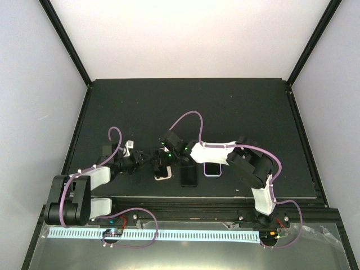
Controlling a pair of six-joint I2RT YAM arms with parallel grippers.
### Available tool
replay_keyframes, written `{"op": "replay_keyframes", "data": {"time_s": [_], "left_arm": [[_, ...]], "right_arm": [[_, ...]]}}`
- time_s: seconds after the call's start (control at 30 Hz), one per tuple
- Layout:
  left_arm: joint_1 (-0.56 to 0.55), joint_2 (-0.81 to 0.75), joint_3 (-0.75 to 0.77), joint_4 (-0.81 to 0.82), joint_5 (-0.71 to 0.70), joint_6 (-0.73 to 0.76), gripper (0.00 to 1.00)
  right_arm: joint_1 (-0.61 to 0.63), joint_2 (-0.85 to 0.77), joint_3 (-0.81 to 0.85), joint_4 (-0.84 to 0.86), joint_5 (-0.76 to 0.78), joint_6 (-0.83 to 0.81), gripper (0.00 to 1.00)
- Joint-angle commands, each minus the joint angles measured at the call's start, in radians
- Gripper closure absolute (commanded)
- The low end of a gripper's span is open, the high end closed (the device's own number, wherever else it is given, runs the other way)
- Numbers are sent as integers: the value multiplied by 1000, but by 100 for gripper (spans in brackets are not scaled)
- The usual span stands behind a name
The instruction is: Put the phone into the phone case
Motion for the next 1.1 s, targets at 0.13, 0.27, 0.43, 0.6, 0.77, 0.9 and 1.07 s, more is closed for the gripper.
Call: {"op": "replay_keyframes", "data": {"time_s": [0.13, 0.27, 0.43, 0.6, 0.77, 0.9, 1.07], "left_arm": [[-17, 65, 7, 49, -6, 24, 84], [-17, 62, 14, 5, -42, 58, 87], [-19, 65, 35, -44, -67, 97, 88], [-19, 62, 46, -60, -72, 104, 88], [-20, 60, 55, -67, -78, 110, 89], [-24, 61, 58, -64, -83, 112, 89], [-39, 73, 69, -56, -86, 117, 90]], "right_arm": [[6, -28, -17, 18, -13, -12, 19], [5, -49, -19, 21, -16, -39, 16], [3, -71, -25, 19, -12, -66, 15], [-3, -109, -41, -4, 18, -97, 18], [-22, -144, -70, -44, 76, -132, 25], [-50, -153, -103, -67, 99, -150, 33], [-59, -134, -118, -61, 80, -153, 45]]}}
